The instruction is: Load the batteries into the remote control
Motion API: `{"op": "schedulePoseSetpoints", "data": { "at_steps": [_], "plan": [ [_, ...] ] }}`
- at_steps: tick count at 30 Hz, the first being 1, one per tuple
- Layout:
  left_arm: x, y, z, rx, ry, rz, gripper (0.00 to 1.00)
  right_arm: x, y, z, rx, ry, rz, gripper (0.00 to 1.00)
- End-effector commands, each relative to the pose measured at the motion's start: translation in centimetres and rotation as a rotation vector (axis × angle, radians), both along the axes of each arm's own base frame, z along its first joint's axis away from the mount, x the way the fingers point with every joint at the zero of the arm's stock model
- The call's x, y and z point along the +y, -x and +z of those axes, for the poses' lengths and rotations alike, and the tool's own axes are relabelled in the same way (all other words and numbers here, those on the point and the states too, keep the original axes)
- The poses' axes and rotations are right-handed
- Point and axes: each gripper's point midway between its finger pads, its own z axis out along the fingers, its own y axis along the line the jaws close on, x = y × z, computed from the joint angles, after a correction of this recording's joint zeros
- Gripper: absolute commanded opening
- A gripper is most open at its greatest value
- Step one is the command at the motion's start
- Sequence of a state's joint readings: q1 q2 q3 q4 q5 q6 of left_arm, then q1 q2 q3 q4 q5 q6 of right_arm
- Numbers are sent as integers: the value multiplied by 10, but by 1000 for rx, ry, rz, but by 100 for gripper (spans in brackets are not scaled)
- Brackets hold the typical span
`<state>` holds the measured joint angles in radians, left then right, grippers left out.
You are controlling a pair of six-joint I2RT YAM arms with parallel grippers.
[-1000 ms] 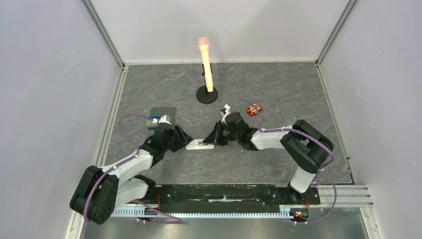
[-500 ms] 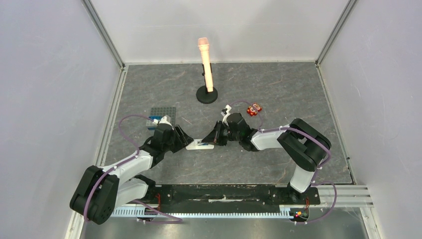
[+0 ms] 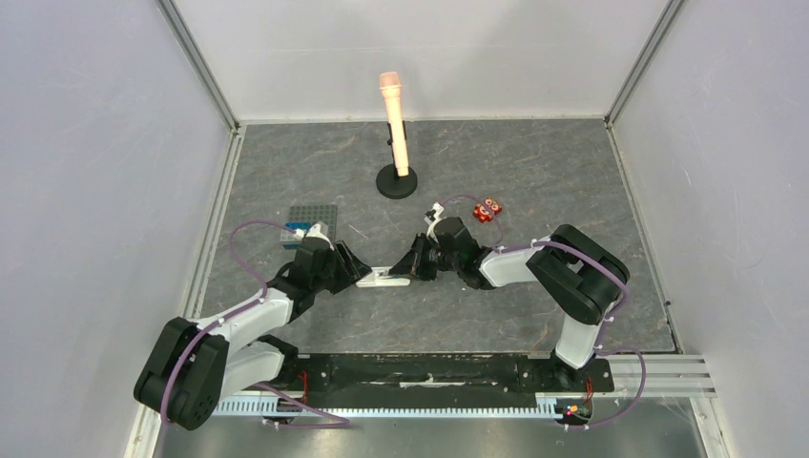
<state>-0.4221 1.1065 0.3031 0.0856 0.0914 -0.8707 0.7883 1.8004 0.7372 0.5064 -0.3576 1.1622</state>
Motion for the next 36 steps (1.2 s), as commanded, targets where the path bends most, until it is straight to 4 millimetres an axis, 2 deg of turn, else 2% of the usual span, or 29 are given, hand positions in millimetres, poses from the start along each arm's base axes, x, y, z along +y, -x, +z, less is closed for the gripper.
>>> {"op": "schedulePoseSetpoints", "data": {
  "at_steps": [1, 17, 23, 29, 36],
  "plan": [
    [-7, -2, 7, -31, 36, -35, 59, -2, -7, -13, -26, 59, -6, 0],
    [-29, 2, 2, -21, 121, -133, 59, -4, -4, -32, 45, 119, -8, 0],
    [-30, 5, -2, -11, 132, -133, 59, -15, -1, -42, 102, 201, -35, 2],
    [-27, 6, 2, -34, 142, -113, 55, -21, 4, -44, 144, 244, -65, 4],
    [-27, 10, 3, -40, 163, -106, 47, -22, 19, -51, 229, 239, -92, 6]
  ]
}}
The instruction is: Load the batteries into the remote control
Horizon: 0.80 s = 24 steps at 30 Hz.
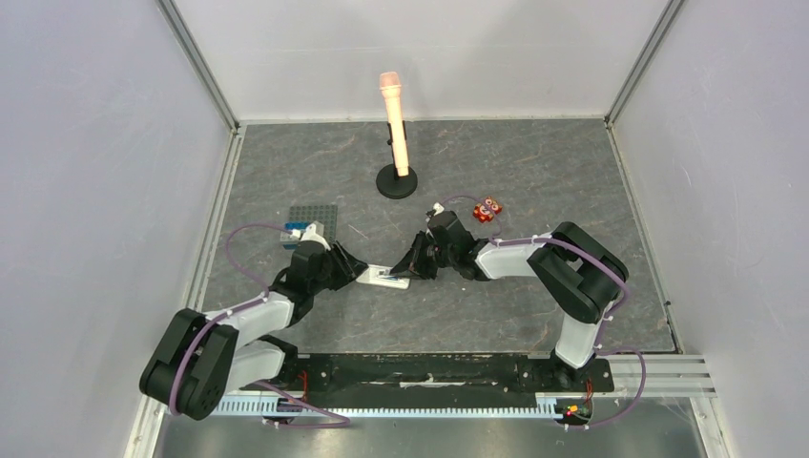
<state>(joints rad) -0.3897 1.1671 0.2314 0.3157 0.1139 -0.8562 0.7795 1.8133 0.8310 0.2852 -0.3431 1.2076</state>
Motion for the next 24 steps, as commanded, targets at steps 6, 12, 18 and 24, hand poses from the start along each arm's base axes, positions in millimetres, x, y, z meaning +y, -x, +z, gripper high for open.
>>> {"op": "schedulePoseSetpoints", "data": {
  "at_steps": [6, 12, 18, 24],
  "plan": [
    [-27, 26, 8, 41, 125, -121, 46, -18, 26, -45, 111, 169, -46, 6],
    [-18, 23, 13, 19, 68, -104, 51, -25, 32, -54, 132, 213, -43, 9],
    [-12, 18, 21, -15, 20, -94, 55, -29, 30, -54, 118, 256, -32, 20],
    [-13, 16, 23, -19, 17, -97, 55, -27, 25, -49, 93, 271, -18, 29]
  ]
}}
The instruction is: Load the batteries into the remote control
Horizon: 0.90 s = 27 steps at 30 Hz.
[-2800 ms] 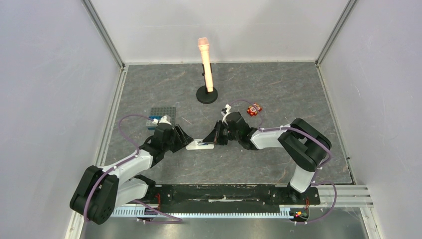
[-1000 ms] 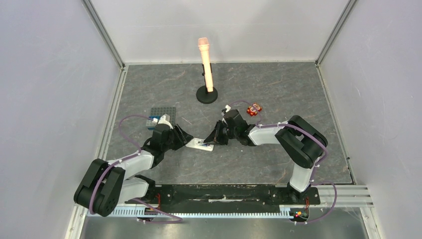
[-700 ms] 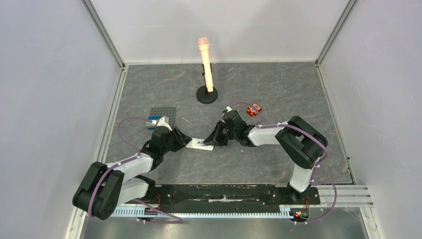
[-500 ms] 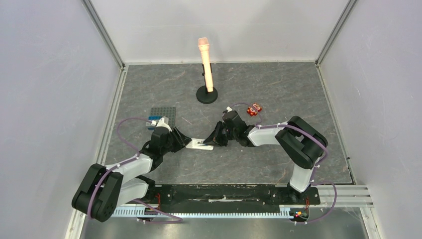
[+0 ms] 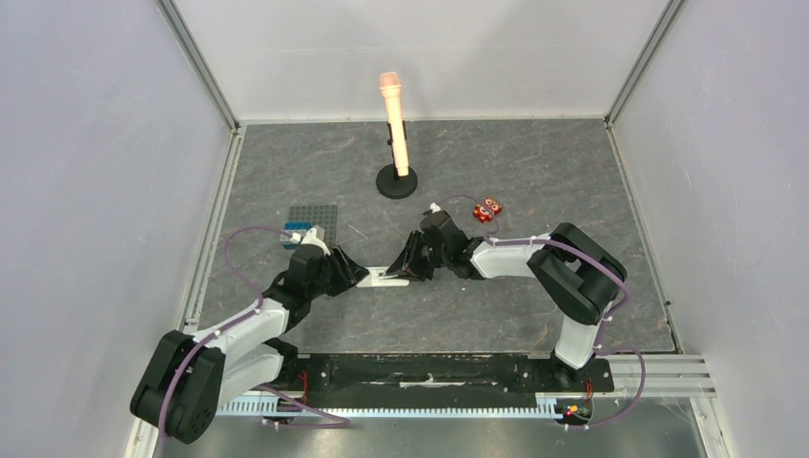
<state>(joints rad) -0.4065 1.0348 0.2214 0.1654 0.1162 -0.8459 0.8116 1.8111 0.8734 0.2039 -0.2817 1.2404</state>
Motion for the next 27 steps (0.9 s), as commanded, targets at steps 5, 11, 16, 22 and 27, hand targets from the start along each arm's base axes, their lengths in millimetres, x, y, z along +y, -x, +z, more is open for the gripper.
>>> {"op": "schedulePoseSetpoints", "data": {
  "at_steps": [5, 11, 16, 22, 27],
  "plan": [
    [-14, -5, 22, -43, 16, -73, 55, -32, 20, -44, 63, 237, 21, 35],
    [-12, -6, 23, -49, 4, -68, 55, -31, 13, -34, 37, 230, 20, 44],
    [-11, -6, 23, -48, -1, -64, 55, -33, 9, -25, 12, 231, 19, 47],
    [-11, -7, 23, -49, -6, -64, 55, -33, 8, -17, -11, 226, 26, 49],
    [-10, -7, 22, -47, -10, -60, 55, -37, 4, -10, -44, 241, 23, 50]
  ]
}}
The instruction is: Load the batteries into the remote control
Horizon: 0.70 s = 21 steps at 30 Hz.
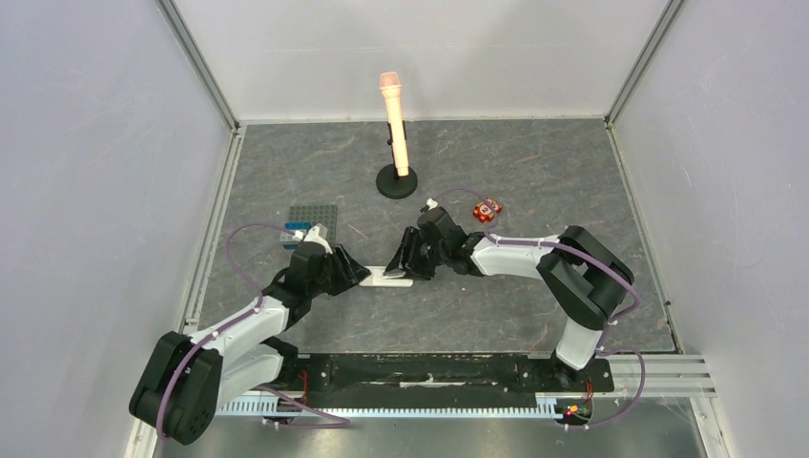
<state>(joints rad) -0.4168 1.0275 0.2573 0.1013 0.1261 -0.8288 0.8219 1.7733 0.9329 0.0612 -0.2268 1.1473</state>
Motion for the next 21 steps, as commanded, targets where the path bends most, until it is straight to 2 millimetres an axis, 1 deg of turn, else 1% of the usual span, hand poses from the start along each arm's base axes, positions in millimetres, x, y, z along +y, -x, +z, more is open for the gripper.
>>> {"op": "schedulePoseSetpoints", "data": {
  "at_steps": [1, 6, 15, 21],
  "plan": [
    [-6, -9, 17, -63, 5, -31, 55, -31, 5, -17, 6, 152, -15, 50],
    [-6, -10, 16, -59, -2, -31, 56, -26, 5, -10, 4, 136, 2, 50],
    [-8, -10, 11, -44, -1, -41, 56, -23, 6, -8, 31, 112, -19, 50],
    [-9, -10, 7, -36, 0, -45, 55, -16, 10, -4, 62, 48, -31, 49]
  ]
}}
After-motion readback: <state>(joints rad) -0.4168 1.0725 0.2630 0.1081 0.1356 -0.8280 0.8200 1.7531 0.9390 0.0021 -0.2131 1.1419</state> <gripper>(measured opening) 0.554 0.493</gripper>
